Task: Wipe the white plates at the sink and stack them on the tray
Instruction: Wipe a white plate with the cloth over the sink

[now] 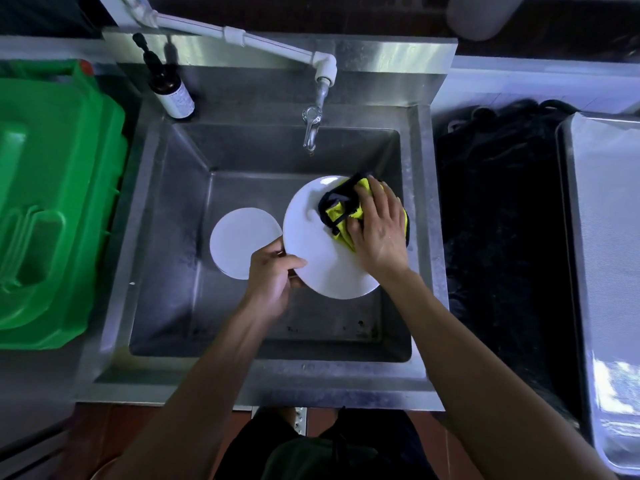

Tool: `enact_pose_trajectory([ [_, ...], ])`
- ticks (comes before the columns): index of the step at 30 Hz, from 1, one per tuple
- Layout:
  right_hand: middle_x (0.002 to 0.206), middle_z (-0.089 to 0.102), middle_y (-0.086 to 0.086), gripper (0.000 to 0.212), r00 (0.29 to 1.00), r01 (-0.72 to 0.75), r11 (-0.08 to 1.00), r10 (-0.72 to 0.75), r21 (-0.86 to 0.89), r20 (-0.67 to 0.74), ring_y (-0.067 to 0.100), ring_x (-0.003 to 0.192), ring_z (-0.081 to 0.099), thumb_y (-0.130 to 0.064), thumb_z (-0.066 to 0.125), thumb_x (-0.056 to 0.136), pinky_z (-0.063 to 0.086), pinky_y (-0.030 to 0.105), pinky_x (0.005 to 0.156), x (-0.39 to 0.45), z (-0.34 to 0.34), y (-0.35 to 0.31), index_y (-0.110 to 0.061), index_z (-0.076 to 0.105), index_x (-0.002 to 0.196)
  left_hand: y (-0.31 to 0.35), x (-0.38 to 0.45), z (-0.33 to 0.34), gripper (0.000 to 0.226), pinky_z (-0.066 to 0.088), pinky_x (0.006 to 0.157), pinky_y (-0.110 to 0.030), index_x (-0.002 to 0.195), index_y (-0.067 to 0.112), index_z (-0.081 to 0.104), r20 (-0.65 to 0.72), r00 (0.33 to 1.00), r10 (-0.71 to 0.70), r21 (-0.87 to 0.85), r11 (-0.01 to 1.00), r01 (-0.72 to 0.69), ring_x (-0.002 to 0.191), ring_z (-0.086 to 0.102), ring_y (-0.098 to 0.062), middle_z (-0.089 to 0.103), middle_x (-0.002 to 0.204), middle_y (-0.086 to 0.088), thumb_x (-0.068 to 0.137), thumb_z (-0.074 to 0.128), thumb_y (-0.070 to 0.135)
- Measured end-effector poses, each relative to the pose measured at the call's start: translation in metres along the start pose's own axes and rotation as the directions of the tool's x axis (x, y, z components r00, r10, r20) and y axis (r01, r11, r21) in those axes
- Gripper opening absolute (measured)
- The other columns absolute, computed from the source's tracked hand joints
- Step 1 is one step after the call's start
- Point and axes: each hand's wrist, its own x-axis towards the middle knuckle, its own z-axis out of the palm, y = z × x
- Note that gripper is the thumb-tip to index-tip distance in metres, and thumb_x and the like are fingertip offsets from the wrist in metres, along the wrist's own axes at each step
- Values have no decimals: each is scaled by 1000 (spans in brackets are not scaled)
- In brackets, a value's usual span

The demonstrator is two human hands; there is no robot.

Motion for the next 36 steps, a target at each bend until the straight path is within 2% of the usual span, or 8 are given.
enact_pose_trajectory([
  [3, 163, 29, 7, 59, 998, -54, 998, 53, 12, 39, 33, 150, 22, -37, 38, 95, 20, 53, 120, -19, 5, 1, -14, 43, 149, 3, 2, 2, 42, 54, 84, -71, 102, 3, 73, -57, 998, 1, -33, 999, -3, 96, 68, -45, 72, 102, -20, 61, 63, 1],
  [6, 161, 31, 10, 64, 997, -55, 998, 53, 27, 62, 36, 150, 22, -42, 33, 93, 20, 55, 120, -36, 12, -2, -12, 44, 148, 4, 5, 4, 46, 56, 84, -67, 107, 5, 73, -92, 996, -1, -70, 998, -6, 105, 68, -45, 73, 110, -22, 63, 63, 0],
  [14, 163, 27, 8, 61, 991, -55, 995, 45, 79, 123, 33, 151, 20, -33, 44, 93, 18, 56, 119, -59, 25, -34, -13, 42, 150, 2, 13, 8, 31, 61, 69, -47, 108, 2, 74, -137, 990, -9, -116, 993, -7, 85, 71, -30, 73, 93, -16, 83, 58, -7],
  [19, 164, 26, 6, 57, 987, 70, 996, -77, 50, 141, 32, 153, 18, -34, 51, 97, 19, 59, 119, -71, 31, -34, -16, 43, 150, 3, 14, 9, 23, 56, 59, -35, 103, 4, 75, -205, 979, 1, -144, 989, -31, 77, 66, -29, 68, 87, -17, 86, 61, -2],
  [23, 164, 28, 7, 58, 982, 115, 992, -122, 56, 143, 31, 154, 17, -40, 40, 97, 19, 61, 119, -75, 29, -16, -15, 45, 149, 3, 14, 5, 22, 59, 69, -48, 108, 6, 73, -163, 987, 11, -137, 990, -34, 81, 70, -33, 71, 95, -18, 90, 61, 0],
  [26, 164, 27, 7, 60, 989, 56, 997, -62, 49, 135, 31, 154, 15, -39, 37, 94, 17, 61, 119, -68, 24, -2, -15, 45, 148, 3, 14, 1, 26, 58, 78, -60, 105, 8, 74, -141, 990, -10, -100, 995, -4, 90, 69, -35, 73, 101, -14, 81, 64, 3],
  [31, 165, 26, 7, 57, 996, -24, 999, 21, 35, 84, 31, 154, 13, -33, 40, 96, 14, 55, 122, -42, 13, 14, -13, 45, 148, -5, 11, -4, 28, 56, 82, -66, 99, 12, 75, -117, 993, -28, -33, 999, 24, 96, 70, -36, 75, 102, -12, 74, 66, 3],
  [36, 166, 21, 3, 53, 998, -23, 1000, 24, -22, 59, 28, 155, 9, -29, 45, 98, 10, 54, 123, -12, 11, 8, -16, 42, 150, -8, 10, -9, 34, 60, 62, -45, 97, 16, 78, -43, 999, -25, 10, 1000, 26, 84, 73, -30, 77, 97, -11, 66, 66, 5],
])
